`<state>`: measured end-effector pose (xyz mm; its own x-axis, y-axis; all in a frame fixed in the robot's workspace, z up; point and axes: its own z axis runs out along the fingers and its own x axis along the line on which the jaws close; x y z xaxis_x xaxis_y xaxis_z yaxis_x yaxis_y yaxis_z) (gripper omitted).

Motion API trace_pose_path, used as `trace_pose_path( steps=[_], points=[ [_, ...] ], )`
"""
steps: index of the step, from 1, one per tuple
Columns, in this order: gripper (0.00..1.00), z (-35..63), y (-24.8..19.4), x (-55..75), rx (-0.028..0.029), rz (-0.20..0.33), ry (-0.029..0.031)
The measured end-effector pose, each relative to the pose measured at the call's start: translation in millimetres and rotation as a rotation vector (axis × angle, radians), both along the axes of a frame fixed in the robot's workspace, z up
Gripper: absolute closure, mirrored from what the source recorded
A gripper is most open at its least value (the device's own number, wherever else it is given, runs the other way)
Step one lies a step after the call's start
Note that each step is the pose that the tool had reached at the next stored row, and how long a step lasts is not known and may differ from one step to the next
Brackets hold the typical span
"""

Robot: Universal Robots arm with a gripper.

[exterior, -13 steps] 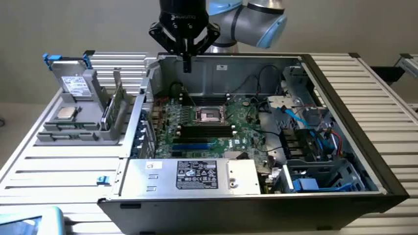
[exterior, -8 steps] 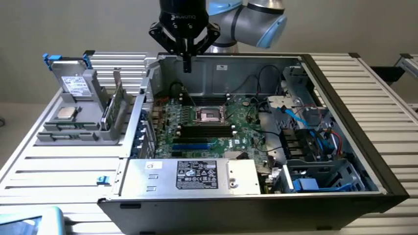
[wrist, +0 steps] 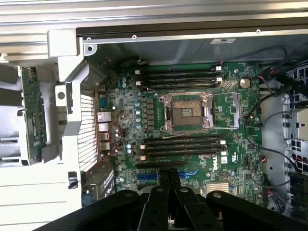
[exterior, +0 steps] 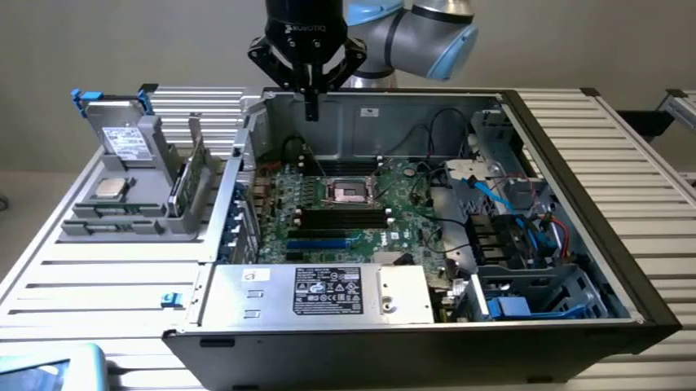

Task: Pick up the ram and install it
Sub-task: 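Reach for the ram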

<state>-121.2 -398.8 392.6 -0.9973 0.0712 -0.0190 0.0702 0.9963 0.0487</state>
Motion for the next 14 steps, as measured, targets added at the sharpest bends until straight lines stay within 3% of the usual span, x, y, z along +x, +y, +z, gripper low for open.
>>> trace_pose_path(
  steps=[5,14],
  points=[
    [0.89,0.0,0.0,-8.7,-0.0001,0.0,0.0001],
    [0.89,0.0,0.0,-42.0,-0.0001,0.0,0.0001]
  ],
)
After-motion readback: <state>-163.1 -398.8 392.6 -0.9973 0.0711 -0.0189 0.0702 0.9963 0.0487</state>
